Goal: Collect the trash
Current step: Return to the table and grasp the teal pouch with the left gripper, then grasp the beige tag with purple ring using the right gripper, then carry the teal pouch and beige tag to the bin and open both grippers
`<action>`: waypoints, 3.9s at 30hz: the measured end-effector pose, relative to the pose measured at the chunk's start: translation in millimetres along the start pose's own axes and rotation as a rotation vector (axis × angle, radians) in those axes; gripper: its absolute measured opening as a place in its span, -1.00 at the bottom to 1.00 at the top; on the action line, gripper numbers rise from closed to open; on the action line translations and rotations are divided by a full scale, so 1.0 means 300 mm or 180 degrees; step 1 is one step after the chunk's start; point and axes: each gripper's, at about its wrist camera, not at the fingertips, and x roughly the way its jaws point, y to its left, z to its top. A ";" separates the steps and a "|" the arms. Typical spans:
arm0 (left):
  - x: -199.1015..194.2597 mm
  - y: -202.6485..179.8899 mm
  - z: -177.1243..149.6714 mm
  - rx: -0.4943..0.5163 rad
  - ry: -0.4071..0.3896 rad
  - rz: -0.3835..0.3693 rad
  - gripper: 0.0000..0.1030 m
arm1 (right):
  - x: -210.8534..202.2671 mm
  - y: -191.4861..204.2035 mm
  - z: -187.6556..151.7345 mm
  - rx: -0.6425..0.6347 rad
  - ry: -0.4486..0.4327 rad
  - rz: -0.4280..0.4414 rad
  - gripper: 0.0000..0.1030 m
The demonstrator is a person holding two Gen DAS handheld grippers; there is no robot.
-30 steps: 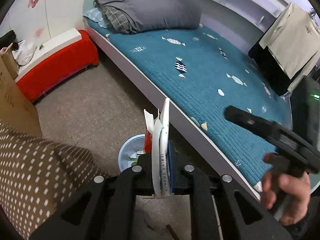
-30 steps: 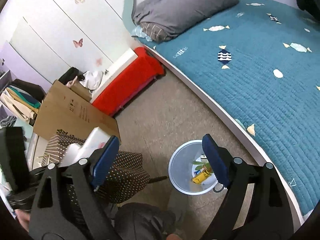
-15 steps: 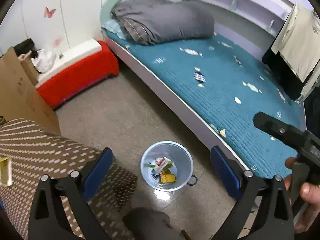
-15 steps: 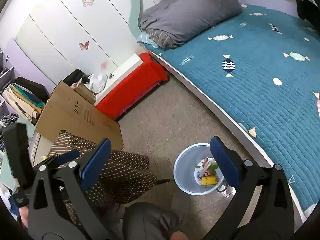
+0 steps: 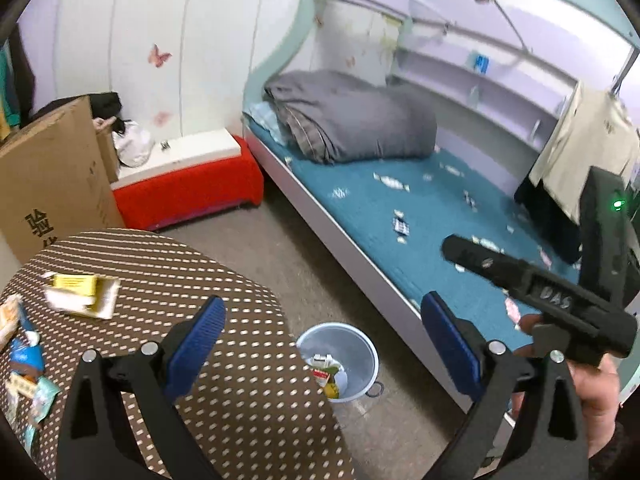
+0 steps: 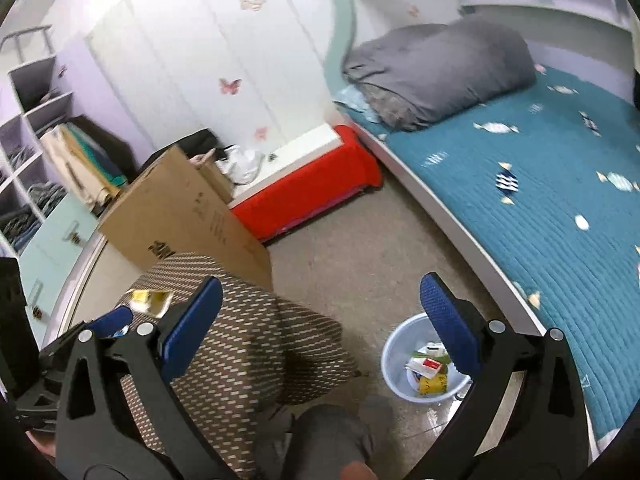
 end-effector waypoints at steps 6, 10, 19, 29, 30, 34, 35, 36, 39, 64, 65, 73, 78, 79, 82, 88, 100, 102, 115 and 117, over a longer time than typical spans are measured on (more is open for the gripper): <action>-0.148 0.083 -0.025 -0.0085 -0.0211 0.0116 0.86 | -0.020 0.175 -0.019 -0.0292 0.0017 0.0185 0.88; -0.251 0.159 -0.052 -0.0162 -0.0366 0.0231 0.86 | -0.027 0.301 -0.036 -0.0490 0.0032 0.0296 0.88; -0.441 0.345 -0.145 -0.0322 -0.0623 0.0502 0.86 | -0.016 0.570 -0.077 -0.0990 0.0053 0.0428 0.88; -0.555 0.597 -0.284 -0.0539 -0.0618 0.0884 0.86 | 0.018 0.816 -0.183 -0.1514 0.0177 0.0576 0.88; -0.558 0.616 -0.298 -0.0558 -0.0602 0.0908 0.86 | 0.027 0.835 -0.194 -0.1549 0.0203 0.0592 0.88; -0.551 0.707 -0.370 -0.0588 -0.0463 0.1025 0.86 | 0.069 0.905 -0.244 -0.1669 0.0333 0.0641 0.88; -0.544 0.727 -0.385 -0.0572 -0.0420 0.1039 0.86 | 0.079 0.914 -0.254 -0.1692 0.0361 0.0638 0.88; -0.534 0.738 -0.393 -0.0552 -0.0379 0.1057 0.86 | 0.084 0.918 -0.262 -0.1706 0.0386 0.0638 0.88; -0.488 0.782 -0.425 -0.0494 -0.0213 0.1084 0.86 | 0.120 0.933 -0.286 -0.1713 0.0481 0.0642 0.88; -0.303 0.879 -0.546 -0.0686 0.0393 0.0783 -0.59 | 0.287 0.924 -0.373 -0.1739 0.0896 0.0680 0.88; -0.317 0.878 -0.553 -0.0722 0.0377 0.0787 -0.59 | 0.304 0.932 -0.387 -0.1760 0.0942 0.0706 0.88; -0.474 0.855 -0.623 -0.1002 0.0159 0.0870 -0.59 | 0.440 1.039 -0.515 -0.2055 0.1243 0.0894 0.87; -0.530 0.873 -0.675 -0.1228 0.0074 0.1011 -0.59 | 0.520 1.128 -0.586 -0.2370 0.1295 0.0944 0.41; -0.535 0.879 -0.681 -0.1262 0.0070 0.1032 -0.59 | 0.531 1.142 -0.595 -0.2417 0.1308 0.0946 0.40; -0.548 0.892 -0.707 -0.1400 0.0052 0.1067 -0.59 | 0.559 1.195 -0.625 -0.2598 0.1308 0.1012 0.38; -0.574 0.900 -0.730 -0.1527 0.0003 0.1059 -0.59 | 0.599 1.250 -0.670 -0.2922 0.1219 0.0992 -0.18; -0.556 0.879 -0.696 -0.1537 -0.0047 0.0999 -0.59 | 0.531 1.149 -0.630 -0.2663 0.1339 0.1232 -0.56; -0.553 0.870 -0.684 -0.1514 -0.0055 0.0991 -0.59 | 0.514 1.124 -0.612 -0.2578 0.1330 0.1271 -0.56; -0.523 0.782 -0.517 -0.1307 -0.0206 0.0906 -0.59 | 0.349 0.970 -0.419 -0.2250 0.0965 0.1338 -0.56; -0.518 0.766 -0.482 -0.1254 -0.0239 0.0902 -0.59 | 0.318 0.947 -0.375 -0.2186 0.0878 0.1355 -0.56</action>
